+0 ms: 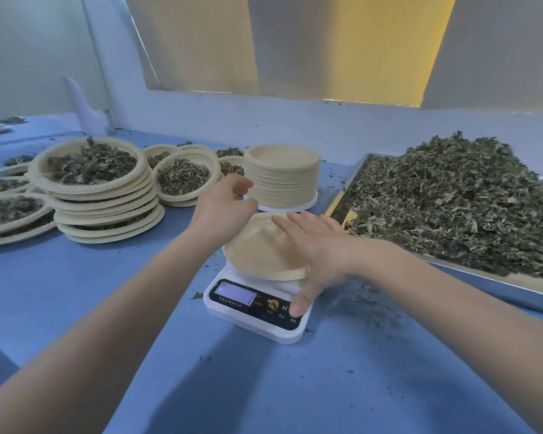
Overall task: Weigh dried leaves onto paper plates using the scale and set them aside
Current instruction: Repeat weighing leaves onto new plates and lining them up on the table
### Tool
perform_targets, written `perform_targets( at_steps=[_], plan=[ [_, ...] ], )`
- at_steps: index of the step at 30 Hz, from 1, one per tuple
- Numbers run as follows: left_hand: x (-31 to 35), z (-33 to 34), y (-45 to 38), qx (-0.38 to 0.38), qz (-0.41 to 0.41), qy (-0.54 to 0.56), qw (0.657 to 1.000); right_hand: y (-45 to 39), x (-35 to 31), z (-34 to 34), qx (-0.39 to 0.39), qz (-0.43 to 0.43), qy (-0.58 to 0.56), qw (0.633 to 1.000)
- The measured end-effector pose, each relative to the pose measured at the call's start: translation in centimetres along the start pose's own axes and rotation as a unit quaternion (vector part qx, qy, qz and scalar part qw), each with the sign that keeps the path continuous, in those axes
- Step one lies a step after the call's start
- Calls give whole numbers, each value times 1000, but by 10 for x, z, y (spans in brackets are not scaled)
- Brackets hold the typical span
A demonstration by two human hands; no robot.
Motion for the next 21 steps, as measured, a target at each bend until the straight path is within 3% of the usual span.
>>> perform_targets(
  at_steps=[15,21],
  plan=[
    [13,12,5,-41,20,22,999,8,20,-25,18,-60,-231,971],
    [55,75,-9,-108,63,-1,992,21,62,-38,82,-18,-297,951]
  ],
)
Point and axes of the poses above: each hand's wrist, its own y-axis away from the middle knuckle, its own z-axis out of the palm, x = y × z, the point moved 7 cm from there along -y, towards the middle knuckle, and after that the axes turned 9 degrees about z, right-handed, at the moved point
